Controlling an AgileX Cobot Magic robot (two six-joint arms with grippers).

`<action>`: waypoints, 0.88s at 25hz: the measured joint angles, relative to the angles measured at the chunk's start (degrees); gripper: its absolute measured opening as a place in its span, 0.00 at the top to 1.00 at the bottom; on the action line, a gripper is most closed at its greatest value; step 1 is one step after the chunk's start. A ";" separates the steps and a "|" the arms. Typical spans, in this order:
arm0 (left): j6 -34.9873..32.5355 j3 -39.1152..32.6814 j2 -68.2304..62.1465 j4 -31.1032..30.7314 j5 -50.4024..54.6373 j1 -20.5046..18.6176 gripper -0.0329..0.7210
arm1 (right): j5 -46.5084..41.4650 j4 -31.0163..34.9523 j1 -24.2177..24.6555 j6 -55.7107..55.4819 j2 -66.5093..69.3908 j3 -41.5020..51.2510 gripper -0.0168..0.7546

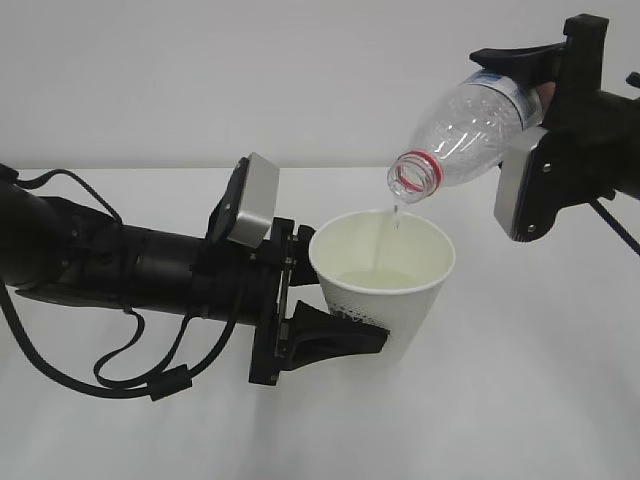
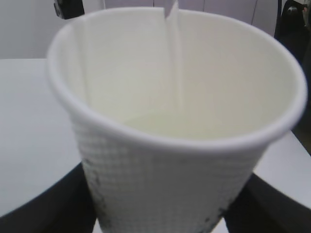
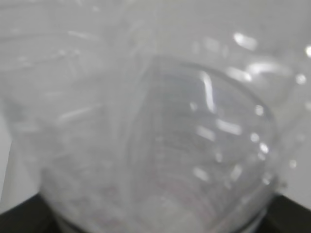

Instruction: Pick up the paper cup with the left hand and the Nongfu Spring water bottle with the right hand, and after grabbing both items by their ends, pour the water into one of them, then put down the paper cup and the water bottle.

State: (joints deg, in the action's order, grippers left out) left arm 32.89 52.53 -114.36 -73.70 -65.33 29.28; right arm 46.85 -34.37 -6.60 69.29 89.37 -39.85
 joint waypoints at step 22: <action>0.00 0.00 0.00 0.00 0.18 0.00 0.27 | 0.14 0.00 0.00 0.72 0.00 0.00 0.33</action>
State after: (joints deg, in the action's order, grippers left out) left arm 32.89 52.53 -114.36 -73.70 -65.15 29.28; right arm 46.99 -34.37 -6.60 70.01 89.37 -39.85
